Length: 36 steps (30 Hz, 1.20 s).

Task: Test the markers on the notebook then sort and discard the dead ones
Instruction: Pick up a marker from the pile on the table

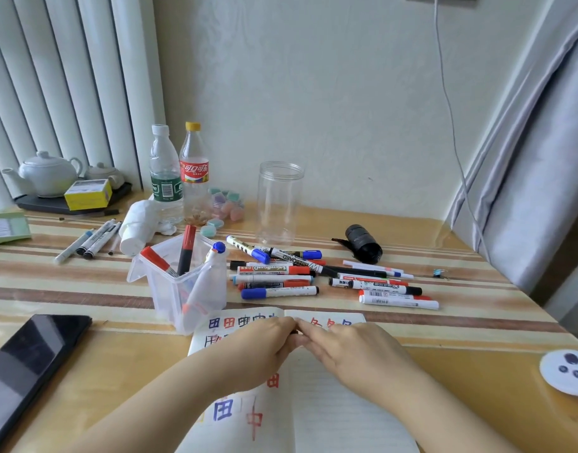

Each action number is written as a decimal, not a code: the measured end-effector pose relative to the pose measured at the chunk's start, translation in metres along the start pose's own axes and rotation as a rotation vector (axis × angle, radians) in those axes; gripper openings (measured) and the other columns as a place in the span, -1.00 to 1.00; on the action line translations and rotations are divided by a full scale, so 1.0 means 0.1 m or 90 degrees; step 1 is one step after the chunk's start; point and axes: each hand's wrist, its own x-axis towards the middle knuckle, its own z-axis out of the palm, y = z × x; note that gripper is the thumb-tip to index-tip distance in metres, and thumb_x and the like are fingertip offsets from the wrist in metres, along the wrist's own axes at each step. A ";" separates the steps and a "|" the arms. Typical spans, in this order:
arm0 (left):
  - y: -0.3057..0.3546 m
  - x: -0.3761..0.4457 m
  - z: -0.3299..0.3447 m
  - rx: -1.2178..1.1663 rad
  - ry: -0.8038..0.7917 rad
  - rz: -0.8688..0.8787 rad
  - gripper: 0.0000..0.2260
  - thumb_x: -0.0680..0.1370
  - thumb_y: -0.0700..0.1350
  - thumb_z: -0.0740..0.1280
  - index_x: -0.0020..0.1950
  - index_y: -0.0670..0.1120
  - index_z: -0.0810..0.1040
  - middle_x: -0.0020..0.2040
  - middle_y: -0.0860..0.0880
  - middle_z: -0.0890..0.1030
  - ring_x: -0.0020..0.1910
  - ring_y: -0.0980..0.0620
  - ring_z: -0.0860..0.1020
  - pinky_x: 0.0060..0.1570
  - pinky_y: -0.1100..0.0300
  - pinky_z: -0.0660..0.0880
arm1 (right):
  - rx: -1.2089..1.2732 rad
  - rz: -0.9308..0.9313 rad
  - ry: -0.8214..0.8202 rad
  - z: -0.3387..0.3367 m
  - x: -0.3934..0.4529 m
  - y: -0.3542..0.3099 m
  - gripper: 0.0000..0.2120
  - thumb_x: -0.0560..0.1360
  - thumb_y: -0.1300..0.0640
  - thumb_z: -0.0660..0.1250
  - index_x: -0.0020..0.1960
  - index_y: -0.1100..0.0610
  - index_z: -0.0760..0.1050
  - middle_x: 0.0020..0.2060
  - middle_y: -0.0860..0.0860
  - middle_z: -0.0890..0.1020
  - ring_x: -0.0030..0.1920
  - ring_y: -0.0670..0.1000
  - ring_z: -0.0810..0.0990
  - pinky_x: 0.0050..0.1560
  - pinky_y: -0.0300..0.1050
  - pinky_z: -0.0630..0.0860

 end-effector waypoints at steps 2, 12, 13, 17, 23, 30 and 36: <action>-0.02 0.01 -0.01 -0.003 0.004 0.005 -0.79 0.61 0.08 0.02 0.00 0.00 0.37 -0.13 0.09 0.43 -0.18 0.14 0.40 -0.17 0.30 0.30 | 0.030 0.041 -0.094 -0.05 0.00 0.00 -0.48 0.62 -0.17 -0.26 0.31 -0.14 0.40 -0.51 -0.04 0.53 -0.58 0.02 0.49 -0.63 -0.18 0.31; -0.10 0.00 -0.05 -0.026 0.067 -0.046 -0.83 0.59 0.12 0.02 -0.04 0.06 0.27 -0.05 0.09 0.43 -0.12 0.15 0.43 -0.15 0.31 0.39 | 0.789 0.457 -0.141 -0.33 0.03 0.21 -0.77 0.61 0.22 0.11 0.14 -0.09 0.32 -0.13 0.06 0.64 -0.35 -0.07 0.51 -0.19 -0.12 0.54; -0.10 0.01 -0.04 -0.032 0.065 -0.048 -0.85 0.59 0.11 0.04 -0.04 0.05 0.26 -0.04 0.09 0.43 -0.11 0.14 0.44 -0.14 0.31 0.41 | 0.906 0.514 -0.111 -0.35 0.03 0.22 -0.80 0.62 0.24 0.11 0.11 0.01 0.43 -0.13 0.12 0.65 -0.36 -0.06 0.52 -0.21 -0.15 0.55; -0.10 0.05 0.01 -0.039 0.064 -0.048 -0.86 0.59 0.10 0.06 -0.05 0.06 0.22 -0.07 0.07 0.42 -0.15 0.12 0.42 -0.18 0.27 0.36 | 1.437 0.669 -0.009 -0.37 0.02 0.25 -0.70 0.53 0.31 0.09 0.15 0.31 0.51 -0.24 0.29 0.60 -0.43 0.00 0.55 -0.39 -0.22 0.60; -0.14 0.11 0.04 -0.029 0.100 -0.022 -0.88 0.59 0.09 0.10 0.04 0.07 0.27 0.03 0.12 0.37 -0.01 0.17 0.34 -0.05 0.36 0.29 | 1.075 0.649 -0.123 -0.17 0.02 0.13 -0.71 0.53 -0.09 0.19 -0.04 0.14 0.48 -0.46 0.04 0.52 -0.52 -0.07 0.39 -0.45 -0.25 0.38; -0.31 0.18 0.23 -0.008 0.179 0.034 -0.85 0.55 0.00 0.23 0.08 -0.01 0.44 0.06 0.08 0.49 0.03 0.13 0.32 0.02 0.31 0.22 | 0.816 0.591 -0.041 0.08 0.10 0.05 -0.81 0.53 0.16 0.25 -0.25 0.17 0.46 -0.53 0.02 0.45 -0.49 -0.06 0.33 -0.46 -0.27 0.25; -0.43 0.19 0.32 -0.073 0.228 0.035 -0.78 0.42 -0.04 0.25 0.00 -0.03 0.58 -0.04 0.07 0.58 -0.05 0.05 0.45 -0.01 0.14 0.43 | 0.728 0.565 0.001 0.17 0.07 0.01 -0.82 0.46 0.21 0.34 -0.25 0.17 0.36 -0.55 -0.06 0.40 -0.54 -0.12 0.30 -0.53 -0.29 0.24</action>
